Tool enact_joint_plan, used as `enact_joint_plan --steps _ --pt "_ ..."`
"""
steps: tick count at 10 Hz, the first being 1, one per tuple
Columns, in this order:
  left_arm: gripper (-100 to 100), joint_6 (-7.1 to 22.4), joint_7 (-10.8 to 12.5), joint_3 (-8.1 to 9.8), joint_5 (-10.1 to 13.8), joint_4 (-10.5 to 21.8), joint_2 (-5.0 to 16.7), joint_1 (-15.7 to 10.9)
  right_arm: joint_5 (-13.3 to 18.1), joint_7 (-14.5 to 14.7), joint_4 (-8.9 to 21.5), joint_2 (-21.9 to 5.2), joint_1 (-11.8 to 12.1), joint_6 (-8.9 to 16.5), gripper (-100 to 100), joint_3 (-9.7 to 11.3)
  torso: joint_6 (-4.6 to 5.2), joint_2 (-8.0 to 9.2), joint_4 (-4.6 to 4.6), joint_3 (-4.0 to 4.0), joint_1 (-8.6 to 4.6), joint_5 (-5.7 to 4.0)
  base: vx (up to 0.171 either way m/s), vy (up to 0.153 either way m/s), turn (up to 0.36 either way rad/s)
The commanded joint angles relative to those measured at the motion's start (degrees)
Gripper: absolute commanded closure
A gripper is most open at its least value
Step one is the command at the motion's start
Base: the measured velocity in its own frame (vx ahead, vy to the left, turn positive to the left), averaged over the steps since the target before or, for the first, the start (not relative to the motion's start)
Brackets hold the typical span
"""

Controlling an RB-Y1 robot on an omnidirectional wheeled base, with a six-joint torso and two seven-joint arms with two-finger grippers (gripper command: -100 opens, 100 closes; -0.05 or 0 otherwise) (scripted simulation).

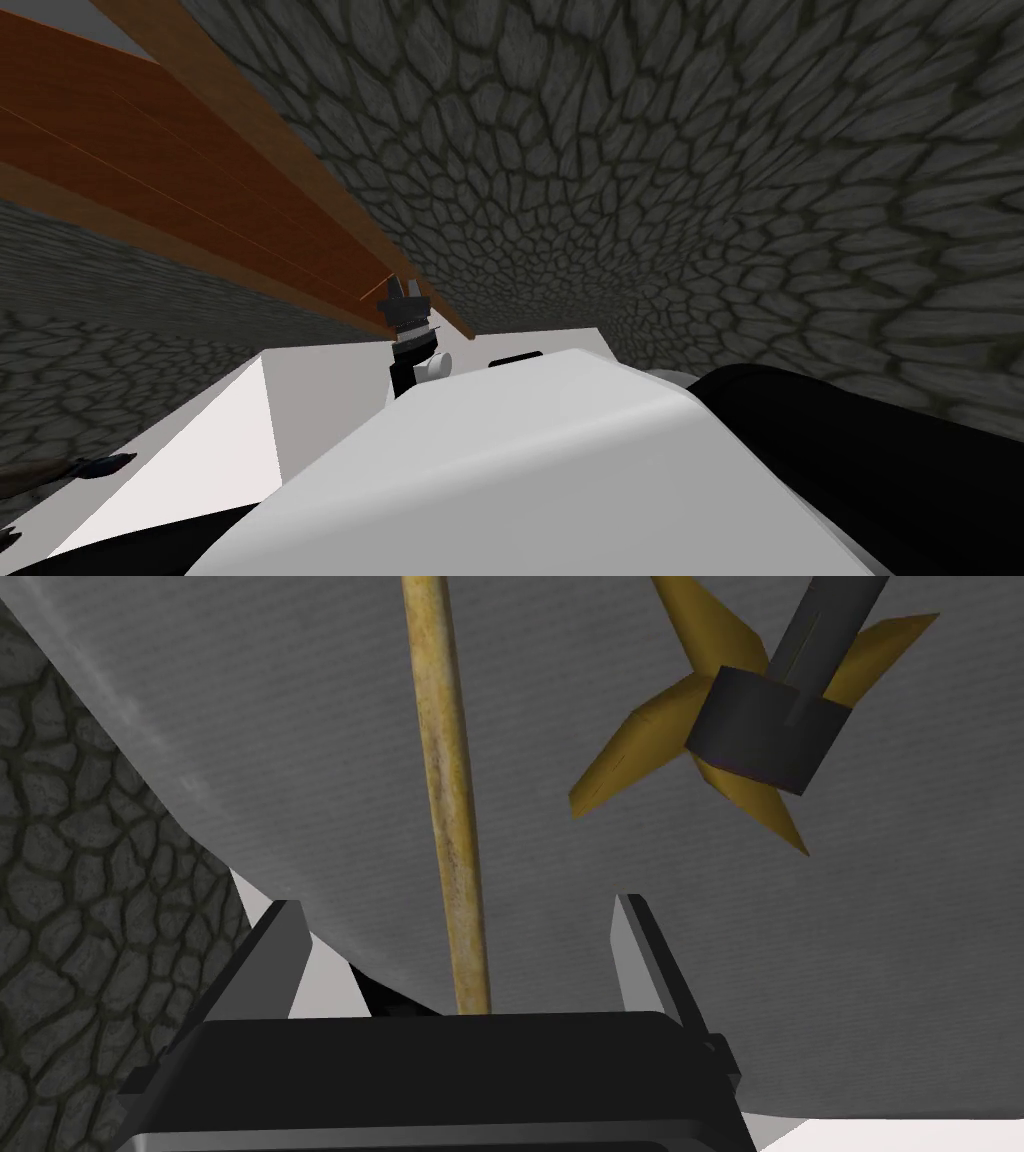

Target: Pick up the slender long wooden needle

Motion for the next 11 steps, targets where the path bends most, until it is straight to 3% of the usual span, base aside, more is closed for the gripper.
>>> enact_joint_plan --steps 1,2,3,8,11 --pt "0 0.0 0.0 0.0 0.0 0.0 0.0 0.0 -2.8 2.9 2.1 1.8 0.3 -0.4 -100 -0.6 0.0 0.0 0.0 0.0 0.0 0.0 -0.013 0.007 0.24" --pt "0 0.0 0.0 -0.01 0.0 0.0 0.0 0.0 -2.8 3.2 2.1 1.8 0.3 -0.4 -100 -0.6 -0.05 0.03 0.01 0.01 0.03 0.01 -0.013 0.002 0.13" --pt "0 0.0 0.0 0.0 0.0 0.0 0.0 0.0 -5.2 5.3 4.2 3.5 0.6 -0.8 -100 -1.1 0.0 0.03 0.01 0.02 0.03 0.01 -0.016 0.011 0.223" --pt "0 0.0 0.0 -0.01 0.0 0.0 0.0 0.0 -11.1 12.8 8.3 7.1 1.2 -1.6 -100 -2.3 -0.03 0.06 0.01 0.03 0.06 0.02 -0.015 0.008 0.148" --pt "0 0.0 0.0 0.0 0.0 0.0 0.0 0.0 -16.3 18.0 12.5 10.6 1.8 -2.4 -100 -3.4 0.01 0.05 0.01 0.03 0.04 0.02 -0.014 0.01 0.172"
